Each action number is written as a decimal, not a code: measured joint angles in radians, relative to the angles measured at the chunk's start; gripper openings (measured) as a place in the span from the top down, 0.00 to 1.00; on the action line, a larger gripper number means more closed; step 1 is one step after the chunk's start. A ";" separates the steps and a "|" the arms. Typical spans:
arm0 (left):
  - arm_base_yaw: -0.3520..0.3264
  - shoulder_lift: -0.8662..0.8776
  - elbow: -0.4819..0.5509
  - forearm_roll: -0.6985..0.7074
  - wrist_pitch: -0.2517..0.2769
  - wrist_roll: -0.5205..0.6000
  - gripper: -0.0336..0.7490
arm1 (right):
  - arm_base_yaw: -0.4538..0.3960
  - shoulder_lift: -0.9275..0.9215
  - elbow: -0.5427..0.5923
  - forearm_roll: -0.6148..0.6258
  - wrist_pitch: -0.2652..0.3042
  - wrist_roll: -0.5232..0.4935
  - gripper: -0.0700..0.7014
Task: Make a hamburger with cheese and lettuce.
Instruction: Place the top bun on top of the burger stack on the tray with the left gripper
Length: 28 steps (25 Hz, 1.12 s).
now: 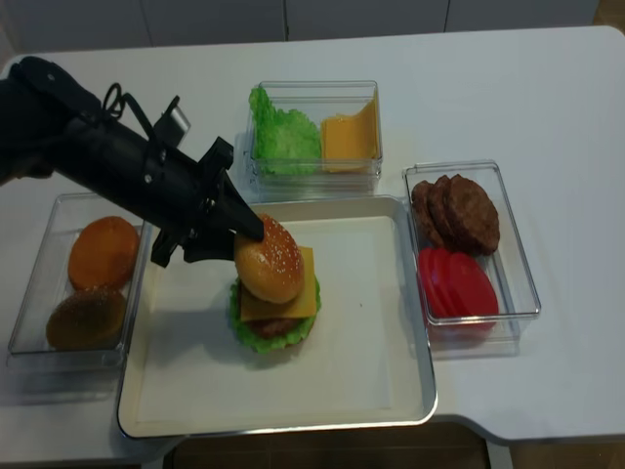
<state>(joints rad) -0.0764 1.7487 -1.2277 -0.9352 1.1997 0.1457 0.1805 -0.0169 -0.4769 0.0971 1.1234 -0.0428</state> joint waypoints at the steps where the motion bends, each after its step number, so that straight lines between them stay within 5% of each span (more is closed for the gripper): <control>1: -0.002 0.000 0.000 0.000 0.000 0.000 0.63 | 0.000 0.000 0.000 0.000 0.000 0.000 0.36; 28: -0.010 0.000 0.000 0.012 0.000 -0.073 0.63 | 0.000 0.000 0.000 0.000 0.000 0.002 0.36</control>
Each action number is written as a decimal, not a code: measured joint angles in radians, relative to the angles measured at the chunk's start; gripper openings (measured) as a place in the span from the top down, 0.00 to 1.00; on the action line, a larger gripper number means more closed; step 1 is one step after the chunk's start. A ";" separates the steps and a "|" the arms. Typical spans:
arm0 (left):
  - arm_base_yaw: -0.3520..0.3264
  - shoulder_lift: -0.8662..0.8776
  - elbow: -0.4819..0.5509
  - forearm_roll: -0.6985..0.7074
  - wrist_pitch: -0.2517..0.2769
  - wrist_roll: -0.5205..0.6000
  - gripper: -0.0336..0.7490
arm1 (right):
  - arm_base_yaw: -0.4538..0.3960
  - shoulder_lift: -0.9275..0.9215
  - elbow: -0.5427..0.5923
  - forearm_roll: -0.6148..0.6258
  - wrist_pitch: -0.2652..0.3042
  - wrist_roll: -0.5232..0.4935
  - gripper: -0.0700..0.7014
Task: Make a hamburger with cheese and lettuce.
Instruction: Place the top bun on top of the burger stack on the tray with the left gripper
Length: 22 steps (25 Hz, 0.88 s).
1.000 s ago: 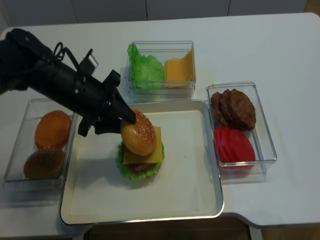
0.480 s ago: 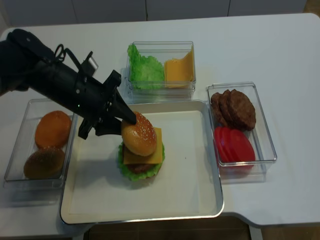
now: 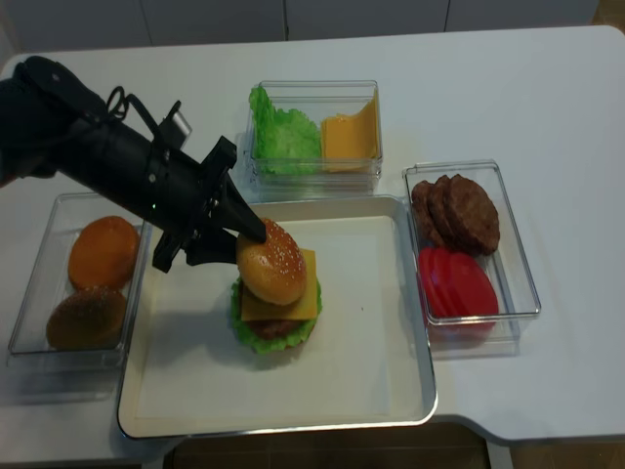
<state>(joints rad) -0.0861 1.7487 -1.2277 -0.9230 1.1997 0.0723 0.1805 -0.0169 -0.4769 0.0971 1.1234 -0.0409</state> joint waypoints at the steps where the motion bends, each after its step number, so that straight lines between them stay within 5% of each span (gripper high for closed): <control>1: 0.000 0.000 0.000 0.000 0.000 0.000 0.63 | 0.000 0.000 0.000 0.000 0.000 0.000 0.36; 22: -0.006 0.000 0.000 0.004 -0.002 -0.040 0.63 | 0.000 0.000 0.000 0.000 0.000 0.000 0.36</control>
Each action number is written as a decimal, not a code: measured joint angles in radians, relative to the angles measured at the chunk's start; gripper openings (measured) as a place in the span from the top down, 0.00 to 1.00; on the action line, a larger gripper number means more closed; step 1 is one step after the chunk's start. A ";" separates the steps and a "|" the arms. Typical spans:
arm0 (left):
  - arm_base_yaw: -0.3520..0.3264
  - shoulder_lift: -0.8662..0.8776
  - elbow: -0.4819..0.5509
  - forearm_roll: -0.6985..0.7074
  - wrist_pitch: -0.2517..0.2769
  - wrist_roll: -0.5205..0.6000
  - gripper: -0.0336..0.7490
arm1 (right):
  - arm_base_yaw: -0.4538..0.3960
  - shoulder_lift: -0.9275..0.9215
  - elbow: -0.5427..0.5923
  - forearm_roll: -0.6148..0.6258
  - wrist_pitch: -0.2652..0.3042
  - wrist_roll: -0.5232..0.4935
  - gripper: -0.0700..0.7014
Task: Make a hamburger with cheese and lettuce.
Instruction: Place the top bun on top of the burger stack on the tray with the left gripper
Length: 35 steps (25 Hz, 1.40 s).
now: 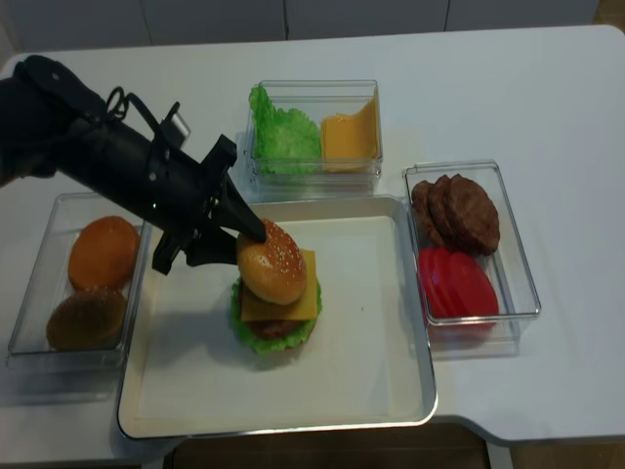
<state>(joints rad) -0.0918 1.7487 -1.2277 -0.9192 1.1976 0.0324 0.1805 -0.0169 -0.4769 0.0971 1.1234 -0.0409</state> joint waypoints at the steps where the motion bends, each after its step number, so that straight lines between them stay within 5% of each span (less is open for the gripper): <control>1: -0.002 0.000 0.000 0.000 0.000 0.000 0.63 | 0.000 0.000 0.000 0.000 0.000 0.000 0.36; 19: -0.012 -0.002 -0.001 0.035 0.000 -0.021 0.62 | 0.000 0.000 0.000 0.000 0.000 0.000 0.36; 35: -0.031 -0.003 -0.002 0.190 0.004 -0.032 0.45 | 0.000 0.000 0.000 0.000 0.000 -0.002 0.36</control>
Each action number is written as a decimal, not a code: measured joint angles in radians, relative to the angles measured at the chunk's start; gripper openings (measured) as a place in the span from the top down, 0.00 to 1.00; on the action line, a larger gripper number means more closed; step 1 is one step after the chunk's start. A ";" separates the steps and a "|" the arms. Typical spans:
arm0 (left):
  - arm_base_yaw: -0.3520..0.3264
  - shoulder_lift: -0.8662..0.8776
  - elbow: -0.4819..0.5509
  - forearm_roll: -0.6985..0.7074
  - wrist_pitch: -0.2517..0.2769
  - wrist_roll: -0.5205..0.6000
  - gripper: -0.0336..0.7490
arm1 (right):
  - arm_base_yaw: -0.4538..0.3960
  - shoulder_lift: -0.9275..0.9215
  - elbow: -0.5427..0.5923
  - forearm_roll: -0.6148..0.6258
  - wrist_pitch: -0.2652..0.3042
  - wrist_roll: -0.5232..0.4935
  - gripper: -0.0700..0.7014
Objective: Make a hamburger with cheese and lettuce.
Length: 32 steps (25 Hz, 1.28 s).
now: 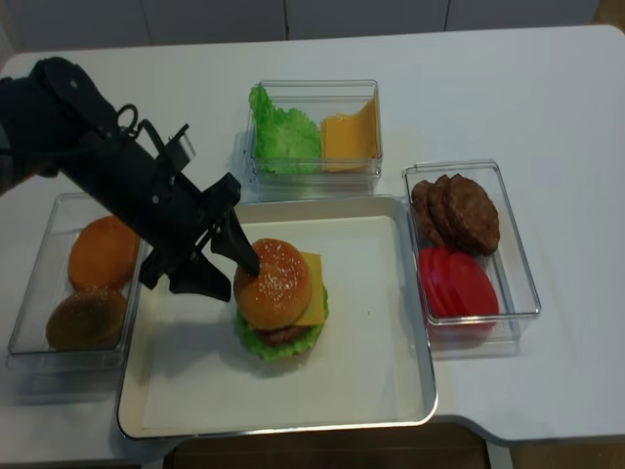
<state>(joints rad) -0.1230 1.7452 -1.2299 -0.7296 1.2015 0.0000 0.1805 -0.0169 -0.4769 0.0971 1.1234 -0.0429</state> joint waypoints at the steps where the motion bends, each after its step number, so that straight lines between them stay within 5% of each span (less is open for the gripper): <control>1: 0.000 0.000 0.000 0.000 0.000 -0.005 0.45 | 0.000 0.000 0.000 0.000 0.000 0.000 0.36; 7: 0.000 -0.015 0.000 0.008 0.000 -0.007 0.44 | 0.000 0.000 0.000 0.000 0.000 0.000 0.36; 16: 0.000 -0.034 0.000 0.020 0.002 -0.011 0.28 | 0.000 0.000 0.000 0.000 0.000 0.000 0.36; 32: 0.072 -0.300 0.000 0.160 0.016 0.049 0.27 | 0.000 0.000 0.000 0.000 0.000 0.000 0.36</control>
<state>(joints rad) -0.0510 1.4450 -1.2299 -0.5699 1.2170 0.0492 0.1805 -0.0169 -0.4769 0.0971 1.1234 -0.0429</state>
